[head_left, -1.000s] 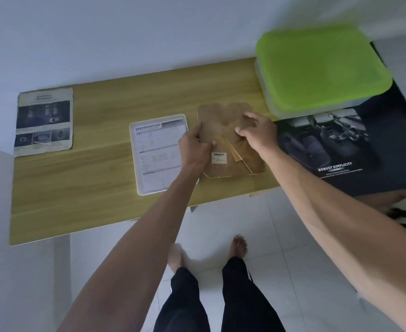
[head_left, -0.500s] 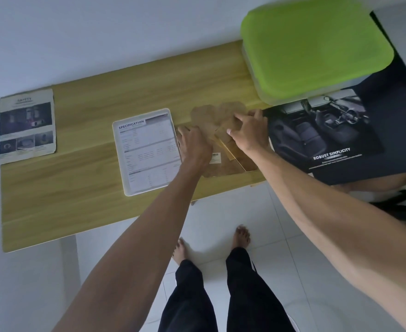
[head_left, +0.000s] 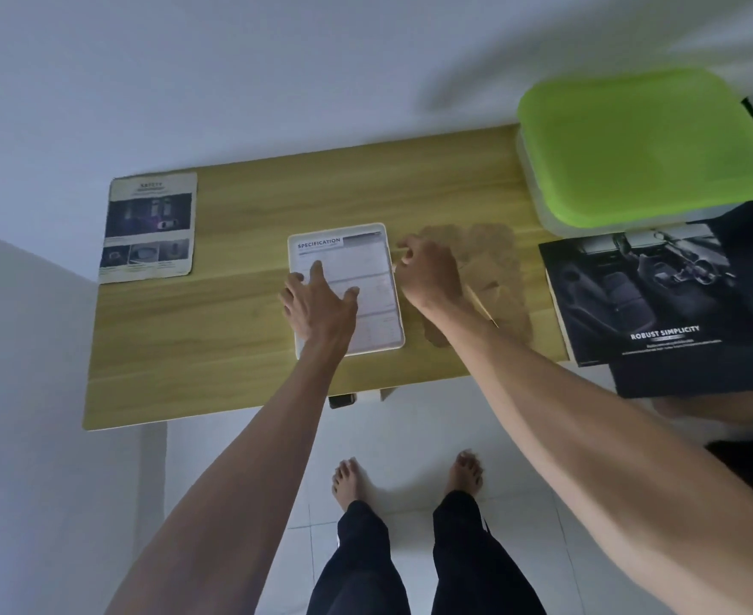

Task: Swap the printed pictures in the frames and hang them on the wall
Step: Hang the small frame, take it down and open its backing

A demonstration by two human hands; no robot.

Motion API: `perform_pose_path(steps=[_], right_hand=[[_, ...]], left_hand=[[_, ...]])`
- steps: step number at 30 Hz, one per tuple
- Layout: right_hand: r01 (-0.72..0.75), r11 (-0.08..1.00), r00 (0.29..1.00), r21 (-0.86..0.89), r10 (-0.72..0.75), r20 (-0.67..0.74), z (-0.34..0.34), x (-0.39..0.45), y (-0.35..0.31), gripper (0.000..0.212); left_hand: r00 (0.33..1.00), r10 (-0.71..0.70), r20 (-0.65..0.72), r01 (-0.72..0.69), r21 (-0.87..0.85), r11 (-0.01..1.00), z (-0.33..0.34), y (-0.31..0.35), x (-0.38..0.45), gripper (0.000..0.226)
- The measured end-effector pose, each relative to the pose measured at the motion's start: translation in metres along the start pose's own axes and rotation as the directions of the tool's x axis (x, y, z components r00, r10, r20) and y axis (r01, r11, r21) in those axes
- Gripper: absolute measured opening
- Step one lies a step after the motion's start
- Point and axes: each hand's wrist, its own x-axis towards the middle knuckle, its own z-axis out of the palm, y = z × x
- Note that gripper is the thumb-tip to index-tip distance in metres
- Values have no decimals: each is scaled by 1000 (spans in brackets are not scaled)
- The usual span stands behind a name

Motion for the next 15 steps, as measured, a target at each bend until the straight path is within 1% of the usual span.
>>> perform_pose_path(steps=[3,6,9,12,15], right_hand=[[-32,999,998,-33,33,47,25,-14,-10,46],[-50,994,998,-98,53,23,38,-23,-13,39],[-47,993,999,-112,46,-10,42,-27,-20,37],[-66,995,998,-79,66,-14,46,-28,-22,43],[-135,990,990,29,136,-28,53,-25,-19,50]], left_hand=[[998,14,55,-14,5,1000,-3,-15,0,78],[996,54,66,-56,36,998,-3,-21,-2,78],[996,63,57,-65,21,998,-2,-25,-2,73],[997,54,55,-54,-15,998,-1,-28,-2,74],[998,34,45,-31,-64,997,-1,-30,0,74]])
